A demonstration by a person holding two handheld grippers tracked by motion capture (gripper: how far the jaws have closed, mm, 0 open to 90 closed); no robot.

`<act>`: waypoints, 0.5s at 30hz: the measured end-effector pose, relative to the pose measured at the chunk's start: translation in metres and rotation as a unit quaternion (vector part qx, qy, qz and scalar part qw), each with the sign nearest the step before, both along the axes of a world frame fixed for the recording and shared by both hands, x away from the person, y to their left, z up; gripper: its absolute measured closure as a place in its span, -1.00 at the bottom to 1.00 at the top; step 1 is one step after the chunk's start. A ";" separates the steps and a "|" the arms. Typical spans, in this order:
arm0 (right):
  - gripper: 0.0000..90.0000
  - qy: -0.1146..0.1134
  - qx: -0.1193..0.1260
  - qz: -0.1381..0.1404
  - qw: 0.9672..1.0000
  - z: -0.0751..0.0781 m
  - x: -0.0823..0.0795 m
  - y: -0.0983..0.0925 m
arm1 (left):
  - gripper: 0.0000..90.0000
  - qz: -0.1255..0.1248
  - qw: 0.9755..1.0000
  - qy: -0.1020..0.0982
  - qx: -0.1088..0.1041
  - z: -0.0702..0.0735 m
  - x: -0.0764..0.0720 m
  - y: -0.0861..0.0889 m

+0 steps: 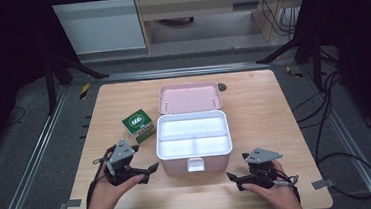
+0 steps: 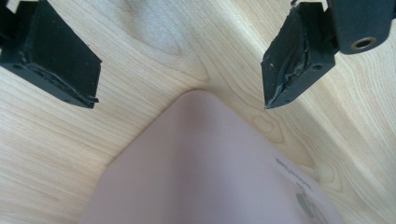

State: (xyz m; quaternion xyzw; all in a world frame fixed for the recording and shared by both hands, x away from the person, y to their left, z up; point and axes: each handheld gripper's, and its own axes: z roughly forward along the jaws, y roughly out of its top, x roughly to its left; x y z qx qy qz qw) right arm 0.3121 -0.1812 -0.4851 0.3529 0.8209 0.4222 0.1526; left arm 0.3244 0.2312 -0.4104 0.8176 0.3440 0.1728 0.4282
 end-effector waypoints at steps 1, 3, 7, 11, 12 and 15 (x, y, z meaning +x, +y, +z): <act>-0.73 0.000 0.003 -0.002 1.000 0.000 0.000 -0.001 | -0.83 -0.002 1.000 -0.002 0.006 0.006 0.003 0.002; -0.71 0.001 0.007 -0.002 1.000 -0.002 0.002 -0.002 | -0.83 -0.008 1.000 -0.004 0.018 0.018 0.011 0.004; -0.61 0.005 0.006 -0.003 1.000 -0.006 0.005 -0.001 | -0.81 -0.031 0.999 -0.005 0.035 0.036 0.026 -0.002; -0.53 0.000 0.001 -0.004 1.000 -0.006 0.007 0.000 | -0.73 -0.059 0.996 -0.015 0.059 0.049 0.036 -0.016; -0.52 0.000 0.002 -0.006 1.000 -0.006 0.007 0.000 | -0.71 -0.065 0.996 -0.014 0.061 0.051 0.039 -0.021; -0.49 -0.002 0.003 -0.008 1.000 -0.006 0.007 0.001 | -0.68 -0.078 0.994 -0.012 0.081 0.053 0.045 -0.032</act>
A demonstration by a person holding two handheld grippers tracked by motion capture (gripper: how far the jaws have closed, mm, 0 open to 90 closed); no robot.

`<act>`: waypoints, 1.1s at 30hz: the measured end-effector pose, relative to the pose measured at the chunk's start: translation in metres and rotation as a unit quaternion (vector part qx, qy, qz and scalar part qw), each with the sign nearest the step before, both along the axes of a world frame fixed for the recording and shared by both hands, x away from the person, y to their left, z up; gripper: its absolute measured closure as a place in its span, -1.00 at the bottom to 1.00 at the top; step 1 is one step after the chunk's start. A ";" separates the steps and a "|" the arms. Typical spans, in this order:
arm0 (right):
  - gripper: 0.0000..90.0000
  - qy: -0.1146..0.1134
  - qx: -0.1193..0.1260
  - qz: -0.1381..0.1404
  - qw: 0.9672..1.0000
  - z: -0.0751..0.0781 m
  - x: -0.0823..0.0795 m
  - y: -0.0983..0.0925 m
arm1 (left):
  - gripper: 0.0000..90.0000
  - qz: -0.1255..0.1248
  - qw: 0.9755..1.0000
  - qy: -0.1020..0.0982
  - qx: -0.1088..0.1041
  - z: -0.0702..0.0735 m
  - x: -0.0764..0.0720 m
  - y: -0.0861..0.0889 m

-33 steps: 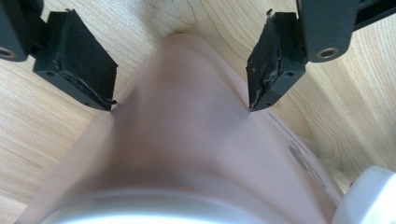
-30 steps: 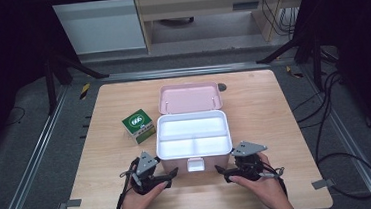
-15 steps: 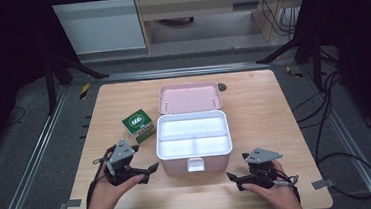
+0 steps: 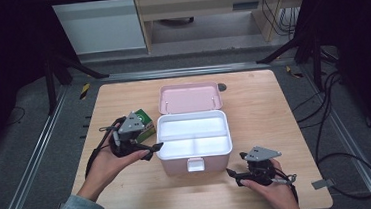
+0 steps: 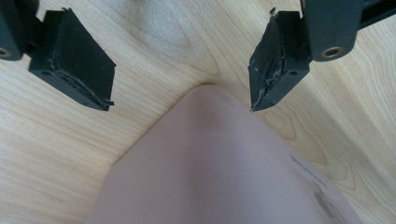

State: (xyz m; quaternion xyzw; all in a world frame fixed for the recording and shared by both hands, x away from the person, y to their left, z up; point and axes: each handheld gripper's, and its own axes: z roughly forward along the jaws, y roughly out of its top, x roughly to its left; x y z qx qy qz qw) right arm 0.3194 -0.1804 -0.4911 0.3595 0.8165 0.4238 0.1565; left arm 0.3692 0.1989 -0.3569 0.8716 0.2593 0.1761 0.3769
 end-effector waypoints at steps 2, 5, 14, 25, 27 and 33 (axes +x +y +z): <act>-0.47 -0.003 0.002 0.002 1.000 0.001 0.001 0.002 | -0.65 -0.014 1.000 0.000 0.014 0.002 0.003 -0.008; -0.46 -0.003 0.003 0.010 1.000 0.000 0.002 0.008 | -0.61 -0.027 0.999 0.006 0.019 0.006 0.009 -0.019; -0.45 -0.008 -0.003 0.026 1.000 0.000 -0.001 0.016 | -0.42 -0.054 0.998 0.016 0.037 0.009 0.023 -0.044; -0.43 -0.015 0.002 0.012 1.000 0.002 -0.003 0.008 | -0.10 -0.098 0.991 0.033 0.087 0.010 0.029 -0.061; -0.41 -0.016 0.004 0.006 1.000 0.003 -0.004 0.006 | -0.03 -0.105 0.989 0.036 0.097 0.010 0.031 -0.063; -0.33 -0.022 0.000 -0.006 1.000 0.004 -0.008 0.001 | 0.19 -0.127 0.984 0.044 0.120 0.011 0.038 -0.070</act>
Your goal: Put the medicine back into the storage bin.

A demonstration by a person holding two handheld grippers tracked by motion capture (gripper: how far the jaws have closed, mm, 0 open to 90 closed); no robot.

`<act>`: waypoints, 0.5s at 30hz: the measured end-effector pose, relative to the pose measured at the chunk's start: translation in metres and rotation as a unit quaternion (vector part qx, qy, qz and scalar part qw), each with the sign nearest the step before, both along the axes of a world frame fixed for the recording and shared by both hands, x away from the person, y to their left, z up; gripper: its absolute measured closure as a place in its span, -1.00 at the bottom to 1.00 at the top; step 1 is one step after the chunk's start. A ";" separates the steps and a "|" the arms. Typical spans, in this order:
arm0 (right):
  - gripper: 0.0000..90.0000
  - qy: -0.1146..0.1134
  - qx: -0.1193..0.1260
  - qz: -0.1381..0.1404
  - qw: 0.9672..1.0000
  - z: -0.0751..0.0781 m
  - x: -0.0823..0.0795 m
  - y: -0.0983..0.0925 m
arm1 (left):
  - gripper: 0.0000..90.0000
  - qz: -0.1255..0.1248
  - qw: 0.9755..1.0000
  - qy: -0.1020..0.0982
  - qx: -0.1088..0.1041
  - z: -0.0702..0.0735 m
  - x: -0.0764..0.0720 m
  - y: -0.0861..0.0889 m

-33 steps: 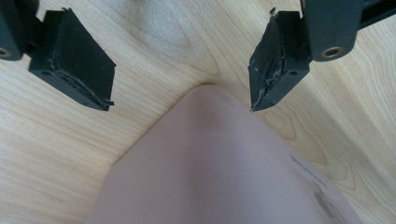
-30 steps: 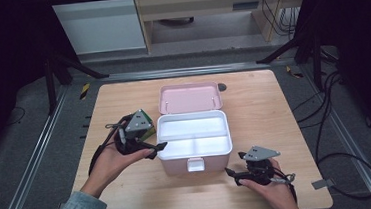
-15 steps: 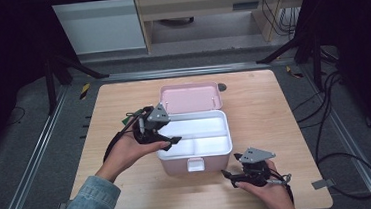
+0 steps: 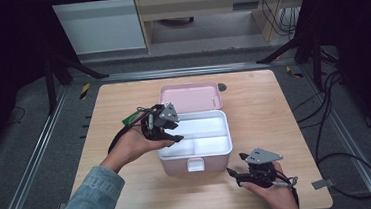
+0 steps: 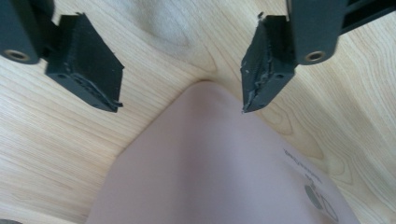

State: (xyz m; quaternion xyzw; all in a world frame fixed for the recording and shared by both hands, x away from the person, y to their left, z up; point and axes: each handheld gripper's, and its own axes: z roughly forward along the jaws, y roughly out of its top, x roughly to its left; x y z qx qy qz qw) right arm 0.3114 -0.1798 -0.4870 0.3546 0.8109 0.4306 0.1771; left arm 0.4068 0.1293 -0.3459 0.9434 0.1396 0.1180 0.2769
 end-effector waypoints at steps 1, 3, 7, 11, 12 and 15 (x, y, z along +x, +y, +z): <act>-0.29 0.000 -0.001 -0.001 1.000 0.000 -0.001 -0.001 | 0.22 -0.002 1.000 0.001 0.003 0.000 0.002 -0.001; -0.23 -0.001 -0.005 0.000 1.000 0.000 -0.003 -0.002 | 0.27 -0.008 1.000 0.005 0.006 -0.002 0.004 -0.003; -0.14 0.001 -0.010 -0.001 1.000 -0.002 -0.006 -0.005 | 0.36 -0.034 0.999 0.012 0.031 -0.005 0.008 -0.009; -0.06 0.002 -0.011 -0.002 1.000 -0.002 -0.009 -0.010 | 0.41 -0.046 0.998 0.017 0.042 -0.007 0.012 -0.016; -0.03 0.001 -0.012 -0.002 1.000 -0.002 -0.011 -0.011 | 0.42 -0.045 0.998 0.018 0.042 -0.008 0.013 -0.017; 0.02 -0.002 -0.012 -0.003 1.000 -0.001 -0.014 -0.013 | 0.44 -0.052 0.997 0.023 0.050 -0.011 0.016 -0.023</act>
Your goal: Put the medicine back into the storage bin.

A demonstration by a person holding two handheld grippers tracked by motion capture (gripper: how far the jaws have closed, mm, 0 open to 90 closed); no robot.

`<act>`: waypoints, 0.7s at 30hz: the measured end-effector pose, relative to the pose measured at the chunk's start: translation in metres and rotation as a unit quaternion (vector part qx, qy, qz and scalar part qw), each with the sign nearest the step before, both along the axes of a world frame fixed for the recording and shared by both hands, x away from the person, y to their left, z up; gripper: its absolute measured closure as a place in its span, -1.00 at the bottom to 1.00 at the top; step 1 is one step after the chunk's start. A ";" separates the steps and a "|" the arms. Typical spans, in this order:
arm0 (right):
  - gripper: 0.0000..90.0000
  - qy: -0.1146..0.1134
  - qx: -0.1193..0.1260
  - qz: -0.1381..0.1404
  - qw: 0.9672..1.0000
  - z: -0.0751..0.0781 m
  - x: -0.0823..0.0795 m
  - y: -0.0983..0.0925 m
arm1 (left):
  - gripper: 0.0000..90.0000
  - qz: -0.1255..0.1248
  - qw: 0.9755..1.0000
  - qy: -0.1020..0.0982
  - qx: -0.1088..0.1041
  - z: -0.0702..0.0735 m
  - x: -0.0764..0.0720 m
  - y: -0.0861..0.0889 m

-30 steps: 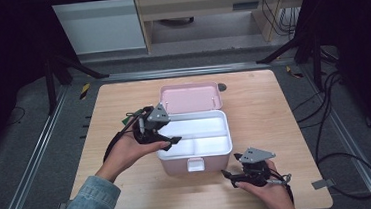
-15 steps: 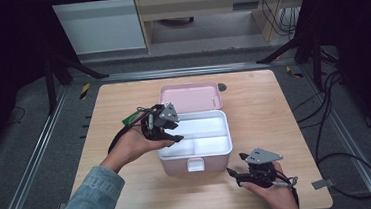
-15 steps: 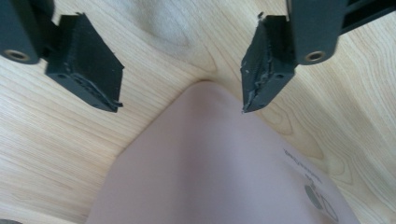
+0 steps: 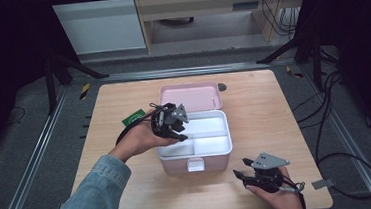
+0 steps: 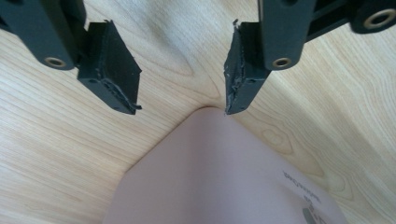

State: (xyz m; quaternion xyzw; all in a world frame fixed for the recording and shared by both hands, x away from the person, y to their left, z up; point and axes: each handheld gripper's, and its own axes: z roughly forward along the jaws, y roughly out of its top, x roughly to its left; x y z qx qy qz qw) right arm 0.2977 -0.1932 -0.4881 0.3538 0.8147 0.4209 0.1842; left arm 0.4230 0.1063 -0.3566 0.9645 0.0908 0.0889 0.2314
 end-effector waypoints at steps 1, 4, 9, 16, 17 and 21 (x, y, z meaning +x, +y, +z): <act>0.04 -0.001 0.000 -0.001 1.000 0.000 -0.001 -0.001 | 0.45 -0.003 1.000 0.002 0.005 -0.001 0.001 -0.002; 0.09 -0.001 0.001 -0.002 1.000 0.000 -0.002 -0.004 | 0.48 -0.012 1.000 0.009 0.016 -0.004 0.003 -0.007; 0.17 -0.001 0.003 0.000 1.000 0.000 -0.003 -0.006 | 0.55 -0.017 0.999 0.017 0.025 -0.008 0.009 -0.012; 0.20 0.000 0.004 0.002 1.000 0.001 -0.003 -0.007 | 0.62 -0.027 0.999 0.026 0.038 -0.011 0.012 -0.017; 0.20 -0.001 0.002 0.003 1.000 0.001 -0.003 -0.007 | 0.63 -0.028 0.998 0.027 0.039 -0.010 0.013 -0.017; 0.21 -0.002 0.001 0.007 1.000 0.000 -0.003 -0.006 | 0.68 -0.036 0.998 0.032 0.042 -0.011 0.015 -0.019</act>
